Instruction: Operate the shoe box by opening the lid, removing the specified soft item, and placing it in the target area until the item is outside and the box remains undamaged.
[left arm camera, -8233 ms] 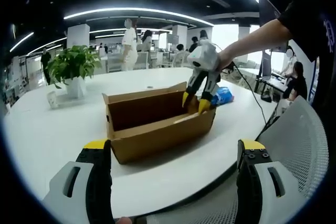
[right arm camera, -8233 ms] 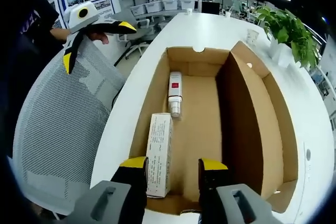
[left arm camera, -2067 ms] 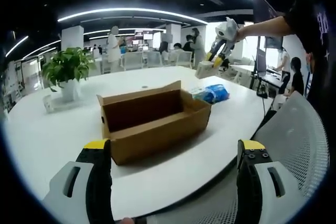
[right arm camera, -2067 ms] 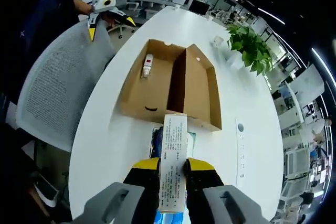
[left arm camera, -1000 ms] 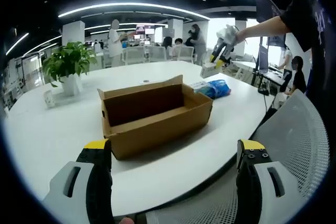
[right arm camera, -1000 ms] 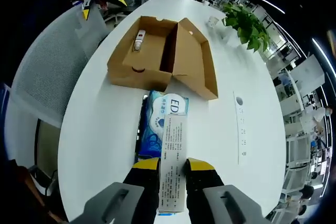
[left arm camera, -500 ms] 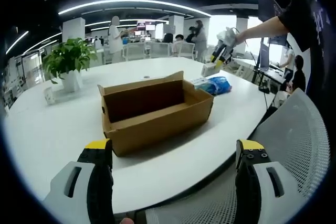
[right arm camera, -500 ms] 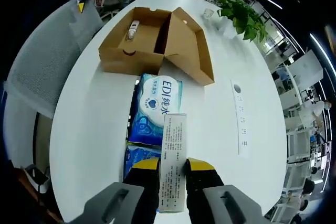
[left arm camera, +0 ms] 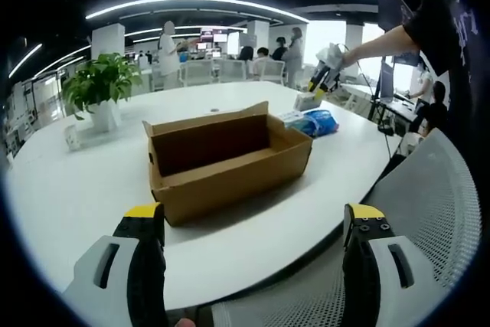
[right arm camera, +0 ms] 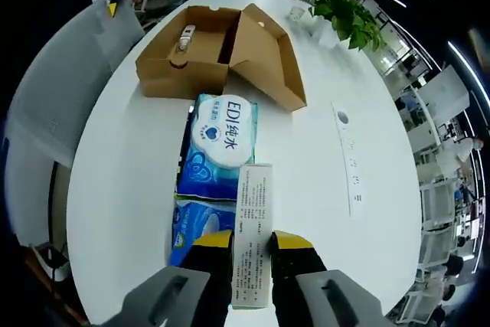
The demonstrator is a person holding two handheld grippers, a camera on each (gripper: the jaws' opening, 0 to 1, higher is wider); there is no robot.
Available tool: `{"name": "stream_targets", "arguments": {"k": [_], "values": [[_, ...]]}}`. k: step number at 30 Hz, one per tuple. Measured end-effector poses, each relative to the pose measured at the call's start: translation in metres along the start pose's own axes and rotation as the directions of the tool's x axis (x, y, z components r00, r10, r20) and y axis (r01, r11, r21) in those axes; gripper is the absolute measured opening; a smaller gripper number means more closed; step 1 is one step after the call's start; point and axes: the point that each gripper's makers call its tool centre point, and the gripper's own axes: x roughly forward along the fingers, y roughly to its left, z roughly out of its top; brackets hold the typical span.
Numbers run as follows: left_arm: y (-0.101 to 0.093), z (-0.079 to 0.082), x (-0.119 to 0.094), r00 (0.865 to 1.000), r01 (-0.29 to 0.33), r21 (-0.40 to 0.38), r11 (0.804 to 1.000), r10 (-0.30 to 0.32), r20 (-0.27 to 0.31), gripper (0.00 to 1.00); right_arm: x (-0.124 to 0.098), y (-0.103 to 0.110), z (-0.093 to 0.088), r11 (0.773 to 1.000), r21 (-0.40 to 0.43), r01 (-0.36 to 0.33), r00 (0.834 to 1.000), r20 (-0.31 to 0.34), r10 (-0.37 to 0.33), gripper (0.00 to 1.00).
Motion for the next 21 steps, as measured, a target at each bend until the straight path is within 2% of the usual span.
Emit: {"name": "stream_targets", "arguments": {"k": [5,21], "values": [[0.000,-0.001,0.000,1.000,-0.003,-0.003,1.000,0.002,-0.007,0.96,0.003,-0.008,-0.006,1.000,0.003,0.012,1.000,-0.007,-0.012,0.14],[0.003,-0.005,0.000,0.999,-0.013,-0.011,1.000,0.013,-0.030,0.96,0.030,-0.019,-0.030,1.000,0.016,-0.010,0.999,-0.048,0.010,0.14]]}}
